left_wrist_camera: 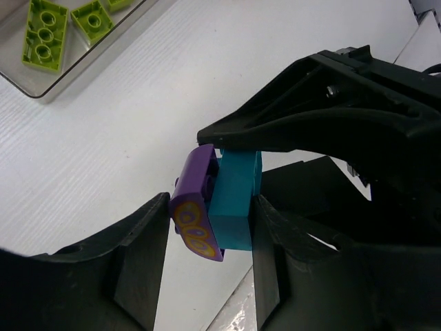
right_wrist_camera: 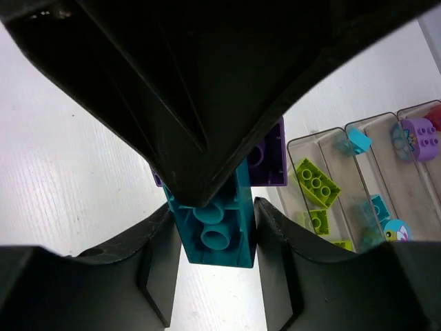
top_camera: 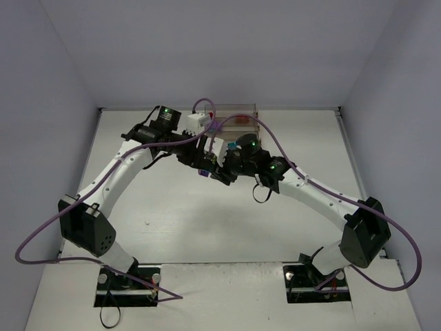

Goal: Sort the legos into containers by color

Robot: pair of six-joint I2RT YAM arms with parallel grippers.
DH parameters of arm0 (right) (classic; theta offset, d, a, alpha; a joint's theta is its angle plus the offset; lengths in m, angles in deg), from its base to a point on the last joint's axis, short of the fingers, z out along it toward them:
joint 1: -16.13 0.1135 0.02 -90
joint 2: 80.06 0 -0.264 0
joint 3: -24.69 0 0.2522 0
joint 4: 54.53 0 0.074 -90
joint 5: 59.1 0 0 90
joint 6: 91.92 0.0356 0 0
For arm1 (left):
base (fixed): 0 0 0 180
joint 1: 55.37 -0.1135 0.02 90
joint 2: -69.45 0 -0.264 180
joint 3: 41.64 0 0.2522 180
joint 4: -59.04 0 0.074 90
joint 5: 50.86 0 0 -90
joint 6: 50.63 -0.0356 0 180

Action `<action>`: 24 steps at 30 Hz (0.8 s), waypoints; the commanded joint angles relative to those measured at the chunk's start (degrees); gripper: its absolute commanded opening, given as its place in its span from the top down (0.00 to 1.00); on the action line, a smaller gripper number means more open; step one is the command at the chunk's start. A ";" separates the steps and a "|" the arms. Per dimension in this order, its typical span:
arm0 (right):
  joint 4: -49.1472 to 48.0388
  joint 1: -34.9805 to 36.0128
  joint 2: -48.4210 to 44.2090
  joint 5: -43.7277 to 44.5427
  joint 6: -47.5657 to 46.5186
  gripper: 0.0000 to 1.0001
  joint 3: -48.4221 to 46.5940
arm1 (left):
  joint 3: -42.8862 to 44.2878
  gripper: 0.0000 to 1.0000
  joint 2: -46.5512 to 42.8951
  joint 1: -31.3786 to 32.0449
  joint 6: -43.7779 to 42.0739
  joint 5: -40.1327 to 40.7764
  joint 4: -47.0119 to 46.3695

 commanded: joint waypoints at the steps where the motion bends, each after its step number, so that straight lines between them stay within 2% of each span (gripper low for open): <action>1: -3.86 -0.05 -0.42 1.17 -0.72 0.77 -3.01 | 0.90 0.95 -2.59 0.26 -0.26 -2.00 -0.46; 2: -3.86 0.03 -0.42 1.34 -0.81 0.88 -2.93 | 0.73 0.72 -3.02 0.26 -0.17 -1.65 -1.07; 3: -3.86 -0.05 -0.42 1.43 -0.81 0.91 -2.84 | 0.38 0.60 -3.20 0.17 0.00 -1.30 -1.60; 4: -3.86 -0.14 -0.51 1.61 -0.72 0.95 -2.66 | -1.02 0.39 -4.42 0.08 0.79 0.53 -4.47; 5: -3.86 -0.23 -0.68 1.70 -0.29 0.99 -2.40 | -2.25 0.34 -5.56 -0.09 1.49 2.64 -6.85; 8: -3.86 -0.75 -0.77 1.09 0.51 1.00 -2.22 | -4.02 0.30 -7.50 -0.36 2.46 4.94 -9.51; 12: -3.95 -2.16 -0.77 -1.45 4.10 1.00 -2.40 | -8.23 0.28 -11.72 -0.53 2.81 12.56 -18.88; 19: -4.04 -4.27 -1.12 -5.07 8.06 1.00 -2.22 | -13.50 0.26 -17.08 -1.06 2.03 15.84 -27.43; 24: -4.39 -7.08 -1.30 -7.79 12.19 1.00 -2.75 | -23.07 0.26 -22.44 -1.06 -1.57 14.53 -37.53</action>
